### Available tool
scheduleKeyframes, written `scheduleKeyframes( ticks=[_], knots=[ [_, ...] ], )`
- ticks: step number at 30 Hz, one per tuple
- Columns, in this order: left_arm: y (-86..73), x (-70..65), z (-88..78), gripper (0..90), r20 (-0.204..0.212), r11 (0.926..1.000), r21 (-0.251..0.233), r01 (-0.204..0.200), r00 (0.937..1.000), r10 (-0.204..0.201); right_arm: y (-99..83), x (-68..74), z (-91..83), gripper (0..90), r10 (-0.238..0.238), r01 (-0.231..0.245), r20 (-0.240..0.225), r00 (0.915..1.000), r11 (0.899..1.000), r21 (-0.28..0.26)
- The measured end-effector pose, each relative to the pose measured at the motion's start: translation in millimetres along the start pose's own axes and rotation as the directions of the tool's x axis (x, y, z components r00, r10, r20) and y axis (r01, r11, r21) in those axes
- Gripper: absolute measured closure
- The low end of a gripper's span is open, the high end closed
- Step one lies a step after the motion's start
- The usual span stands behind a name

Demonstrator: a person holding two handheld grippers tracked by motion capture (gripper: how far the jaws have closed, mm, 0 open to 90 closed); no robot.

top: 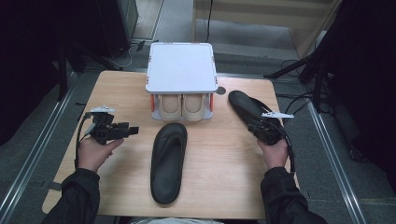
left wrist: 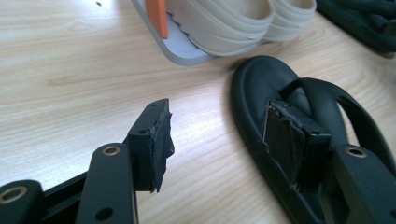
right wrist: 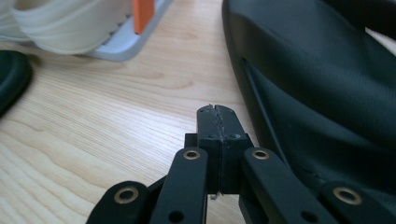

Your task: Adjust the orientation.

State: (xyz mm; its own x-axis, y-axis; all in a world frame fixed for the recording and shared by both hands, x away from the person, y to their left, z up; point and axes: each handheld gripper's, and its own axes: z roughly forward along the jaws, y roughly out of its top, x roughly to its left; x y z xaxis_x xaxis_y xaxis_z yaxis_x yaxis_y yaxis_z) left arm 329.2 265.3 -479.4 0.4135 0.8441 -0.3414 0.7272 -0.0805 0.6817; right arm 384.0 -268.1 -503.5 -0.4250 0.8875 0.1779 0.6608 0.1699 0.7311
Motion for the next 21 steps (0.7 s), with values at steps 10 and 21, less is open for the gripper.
scheduleKeyframes(
  ticks=[10, 21],
  knots=[
    [8.1, -3.8, 8.3, 42.5, 0.007, 0.9990, 0.002, -0.045, 0.9990, 0.045, -14.1, -18.1, 6.2, 90.0, 0.034, -0.038, 0.067, 0.9972, 0.997, 0.060],
    [10.6, -7.2, 12.1, 42.7, 0.003, 0.9986, -0.003, -0.053, 0.9986, 0.053, -14.0, -44.1, -1.4, 90.0, 0.085, -0.092, 0.108, 0.9905, 0.994, 0.058]
  ],
)
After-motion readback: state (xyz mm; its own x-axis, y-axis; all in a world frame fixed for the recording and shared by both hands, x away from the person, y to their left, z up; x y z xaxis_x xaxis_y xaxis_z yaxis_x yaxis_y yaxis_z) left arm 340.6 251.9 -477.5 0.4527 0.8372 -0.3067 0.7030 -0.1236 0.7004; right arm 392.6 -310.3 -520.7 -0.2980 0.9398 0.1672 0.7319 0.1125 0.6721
